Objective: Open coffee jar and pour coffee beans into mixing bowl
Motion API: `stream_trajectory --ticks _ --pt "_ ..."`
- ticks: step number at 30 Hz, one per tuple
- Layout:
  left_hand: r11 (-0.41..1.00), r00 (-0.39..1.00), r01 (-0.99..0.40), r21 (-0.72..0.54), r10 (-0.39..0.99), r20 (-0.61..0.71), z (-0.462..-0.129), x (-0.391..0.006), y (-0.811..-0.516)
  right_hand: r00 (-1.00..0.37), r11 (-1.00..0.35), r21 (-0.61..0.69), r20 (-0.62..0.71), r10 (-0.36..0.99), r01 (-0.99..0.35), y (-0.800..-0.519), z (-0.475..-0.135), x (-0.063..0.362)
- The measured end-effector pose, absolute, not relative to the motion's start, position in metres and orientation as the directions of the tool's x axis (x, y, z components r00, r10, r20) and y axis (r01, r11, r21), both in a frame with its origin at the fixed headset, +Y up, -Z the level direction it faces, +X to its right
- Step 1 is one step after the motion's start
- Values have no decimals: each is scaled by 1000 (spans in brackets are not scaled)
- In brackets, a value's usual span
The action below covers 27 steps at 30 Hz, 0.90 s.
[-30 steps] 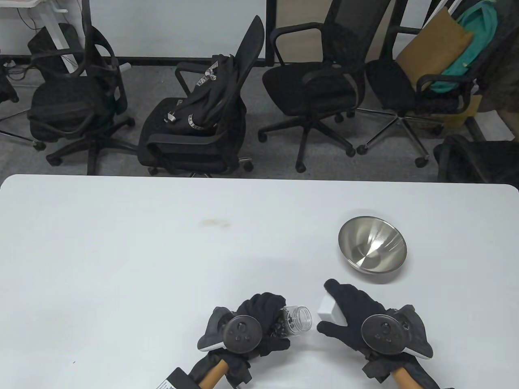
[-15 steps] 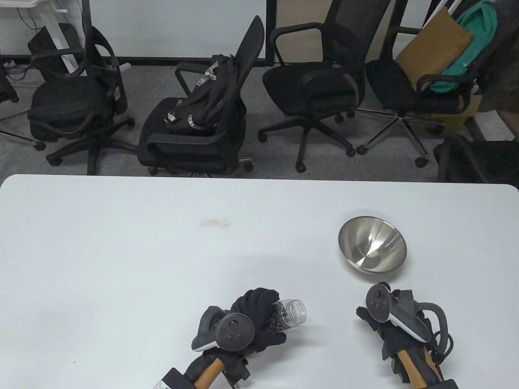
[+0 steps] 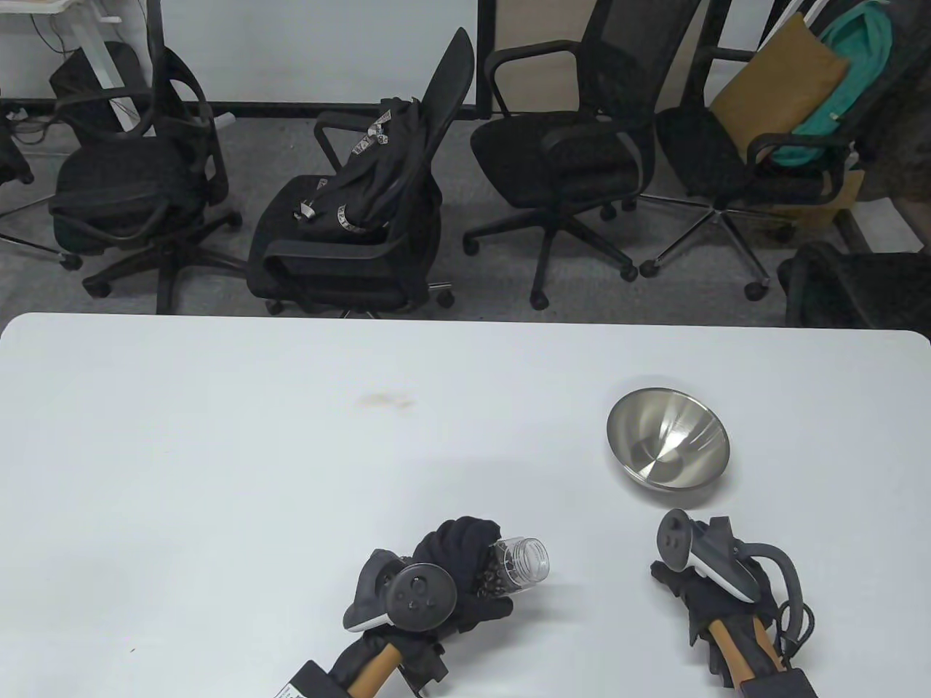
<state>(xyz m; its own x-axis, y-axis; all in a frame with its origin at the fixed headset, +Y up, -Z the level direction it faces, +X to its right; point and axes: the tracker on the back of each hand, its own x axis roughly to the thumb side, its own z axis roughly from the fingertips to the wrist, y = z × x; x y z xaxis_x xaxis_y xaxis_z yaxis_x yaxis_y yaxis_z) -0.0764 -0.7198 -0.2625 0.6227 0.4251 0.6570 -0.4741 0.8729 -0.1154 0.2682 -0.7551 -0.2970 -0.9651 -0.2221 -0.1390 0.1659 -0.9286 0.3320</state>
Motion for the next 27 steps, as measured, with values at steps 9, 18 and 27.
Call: stream_trajectory --ticks 9,18,27 --pt "876 625 -468 -117 422 656 -263 -77 -720 -968 -925 340 -120 -220 168 -766 -301 270" --pt "874 628 -474 -112 424 653 -264 -79 -719 -985 -947 320 -155 -77 24 -745 -300 283" --pt "869 636 -481 -110 433 638 -269 -84 -720 -930 -943 185 -297 215 -277 -707 -322 324"
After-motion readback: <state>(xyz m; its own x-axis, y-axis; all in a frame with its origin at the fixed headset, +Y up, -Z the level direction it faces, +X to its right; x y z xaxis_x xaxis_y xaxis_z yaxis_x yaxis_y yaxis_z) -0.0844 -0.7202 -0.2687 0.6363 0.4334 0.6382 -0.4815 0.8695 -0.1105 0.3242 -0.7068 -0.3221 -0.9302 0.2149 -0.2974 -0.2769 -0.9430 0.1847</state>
